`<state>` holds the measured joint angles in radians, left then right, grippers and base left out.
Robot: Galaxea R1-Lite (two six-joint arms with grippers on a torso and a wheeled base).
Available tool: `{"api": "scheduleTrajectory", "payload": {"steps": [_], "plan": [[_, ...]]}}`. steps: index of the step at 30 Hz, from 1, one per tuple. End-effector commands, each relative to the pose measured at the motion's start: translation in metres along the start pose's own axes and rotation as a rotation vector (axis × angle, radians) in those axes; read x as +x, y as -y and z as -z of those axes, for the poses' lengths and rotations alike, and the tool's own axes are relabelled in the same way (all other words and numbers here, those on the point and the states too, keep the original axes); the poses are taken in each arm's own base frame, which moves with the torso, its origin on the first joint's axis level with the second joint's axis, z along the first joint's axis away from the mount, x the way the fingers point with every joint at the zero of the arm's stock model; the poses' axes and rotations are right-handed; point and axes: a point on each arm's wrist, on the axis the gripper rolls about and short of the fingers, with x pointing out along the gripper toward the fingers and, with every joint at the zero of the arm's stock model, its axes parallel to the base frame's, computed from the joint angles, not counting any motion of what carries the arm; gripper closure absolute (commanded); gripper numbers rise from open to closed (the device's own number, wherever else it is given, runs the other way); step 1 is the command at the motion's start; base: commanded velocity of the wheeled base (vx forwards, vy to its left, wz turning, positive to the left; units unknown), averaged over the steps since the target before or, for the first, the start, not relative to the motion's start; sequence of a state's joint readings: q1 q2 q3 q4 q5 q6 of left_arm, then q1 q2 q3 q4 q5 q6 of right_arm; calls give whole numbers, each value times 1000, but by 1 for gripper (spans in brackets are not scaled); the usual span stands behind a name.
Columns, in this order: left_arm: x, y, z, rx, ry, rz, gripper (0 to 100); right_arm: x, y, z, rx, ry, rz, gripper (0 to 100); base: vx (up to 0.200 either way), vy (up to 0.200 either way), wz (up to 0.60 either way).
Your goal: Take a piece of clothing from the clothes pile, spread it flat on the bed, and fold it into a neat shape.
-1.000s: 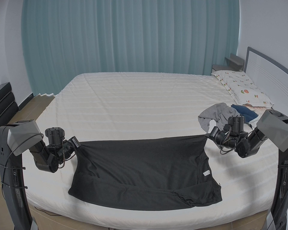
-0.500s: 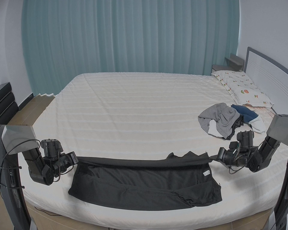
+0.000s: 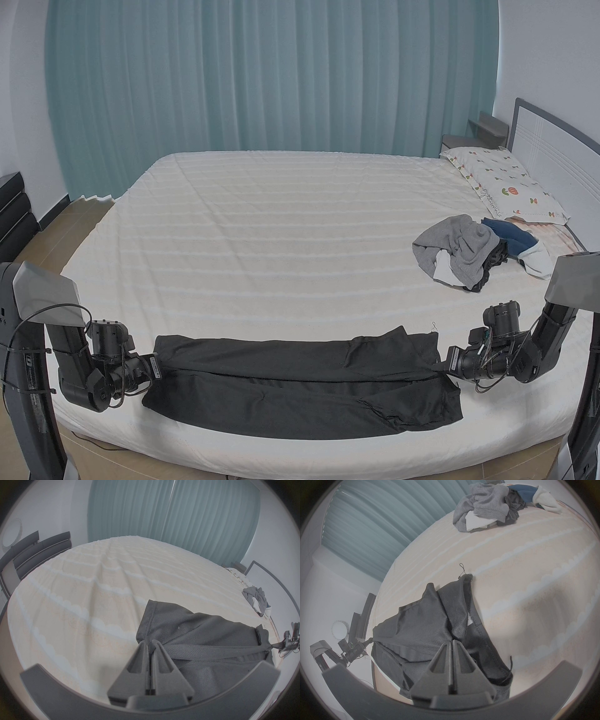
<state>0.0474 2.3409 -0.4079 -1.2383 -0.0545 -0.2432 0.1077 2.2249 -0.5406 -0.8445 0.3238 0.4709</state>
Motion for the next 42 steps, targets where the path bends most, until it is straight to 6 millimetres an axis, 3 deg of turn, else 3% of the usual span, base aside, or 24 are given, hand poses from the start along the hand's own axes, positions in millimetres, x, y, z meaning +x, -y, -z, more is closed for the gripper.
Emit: {"api": "scheduleTrajectory", "payload": {"steps": [1, 2, 8, 17, 23, 32, 37, 42], "plan": [[1, -1, 4, -2, -15, -3, 100, 4, 2, 4, 4, -17, 8, 100, 0, 0, 0], [0, -1, 5, -2, -22, -3, 0, 4, 2, 2, 3, -13, 6, 0, 0, 0, 0], [-9, -1, 6, -11, -26, -2, 0, -10, -5, -11, 12, 49, -21, 0, 0, 0, 0], [-39, -5, -26, -185, 130, 14, 0, -15, -13, -21, 102, 90, -50, 0, 0, 0, 0], [-33, -9, -39, -254, 173, 17, 0, -10, -18, -22, 112, 88, -61, 0, 0, 0, 0], [-16, -8, -24, -302, 95, 40, 0, -11, -20, -19, 109, 81, -60, 0, 0, 0, 0], [-25, -8, -12, -364, 46, 54, 0, -19, -17, -10, 122, 100, 14, 0, 0, 0, 0], [-36, -8, -2, -374, -17, 103, 0, -39, -22, -3, 158, 111, 8, 0, 0, 0, 0]]}}
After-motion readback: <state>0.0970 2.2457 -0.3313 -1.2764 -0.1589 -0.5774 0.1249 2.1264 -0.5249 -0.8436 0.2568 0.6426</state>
